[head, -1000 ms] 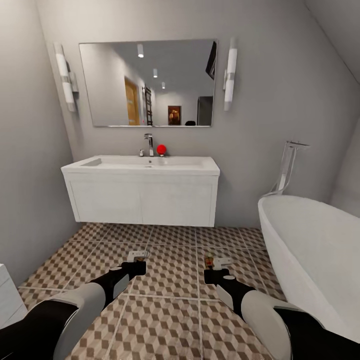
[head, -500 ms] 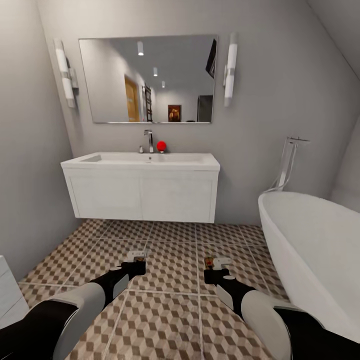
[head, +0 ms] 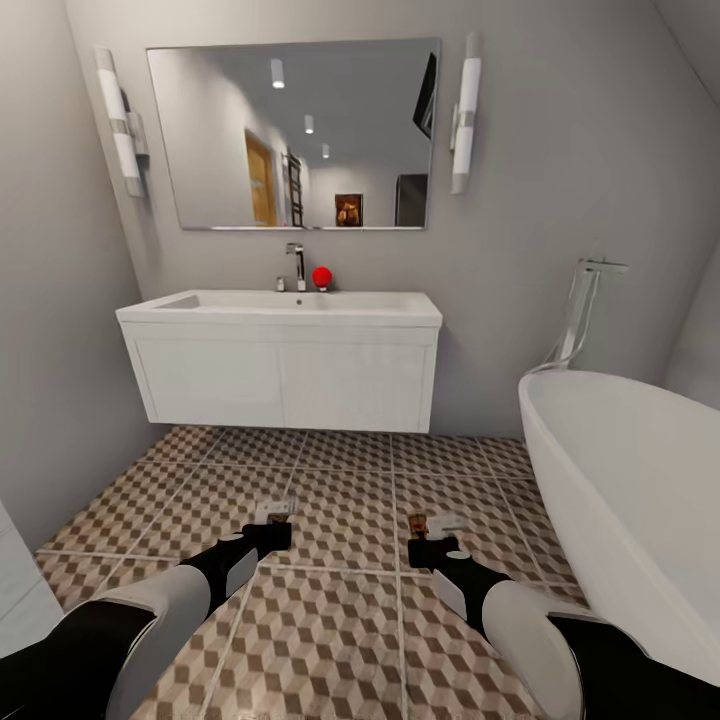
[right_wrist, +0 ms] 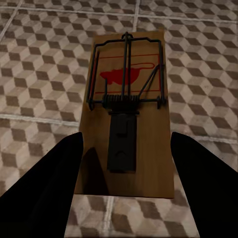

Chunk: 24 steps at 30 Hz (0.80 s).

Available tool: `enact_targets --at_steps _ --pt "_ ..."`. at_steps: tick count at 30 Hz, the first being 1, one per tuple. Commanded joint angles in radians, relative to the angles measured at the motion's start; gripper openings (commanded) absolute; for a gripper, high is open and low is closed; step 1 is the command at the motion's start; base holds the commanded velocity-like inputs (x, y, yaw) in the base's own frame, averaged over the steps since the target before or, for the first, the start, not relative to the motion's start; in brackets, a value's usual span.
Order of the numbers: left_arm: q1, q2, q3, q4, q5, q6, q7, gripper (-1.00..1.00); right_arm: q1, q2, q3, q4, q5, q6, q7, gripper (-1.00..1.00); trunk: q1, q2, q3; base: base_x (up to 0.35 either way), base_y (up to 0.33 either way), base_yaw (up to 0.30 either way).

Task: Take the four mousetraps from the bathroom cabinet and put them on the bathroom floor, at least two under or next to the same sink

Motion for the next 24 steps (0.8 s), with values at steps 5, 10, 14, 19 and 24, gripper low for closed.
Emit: enact_targets --at_steps 5,10,14,19,24 --pt "-0.001 0.001 -0.009 0.001 0.006 -0.003 -0.001 -1.00 -0.001 0.001 -0.008 0.003 0.011 -0.005 -0.005 -1.00 0.002 -0.002 -0.020 0.000 0.000 0.000" --pt "-0.001 0.003 -0.009 0.001 0.006 -0.003 -0.001 -1.00 -0.001 0.001 -0.008 0.003 0.012 -0.007 -0.005 -1.00 0.004 -0.003 -0.040 0.000 0.000 0.000" --pt "-0.001 0.003 -0.009 0.001 0.006 -0.003 -0.001 -1.00 -0.001 0.000 -0.008 0.003 0.012 -0.017 -0.005 -1.00 0.006 -0.004 -0.055 0.000 0.000 0.000" --pt "-0.001 0.003 -0.009 0.001 0.006 -0.003 -0.001 -1.00 -0.001 0.000 -0.008 0.003 0.012 -0.025 -0.005 -1.00 0.008 -0.005 -0.075 0.000 0.000 0.000" --pt "-0.001 0.003 -0.009 0.001 0.006 -0.003 -0.001 -1.00 -0.001 0.000 -0.008 0.003 0.011 -0.026 -0.005 -1.00 0.010 -0.006 -0.094 0.000 0.000 0.000"
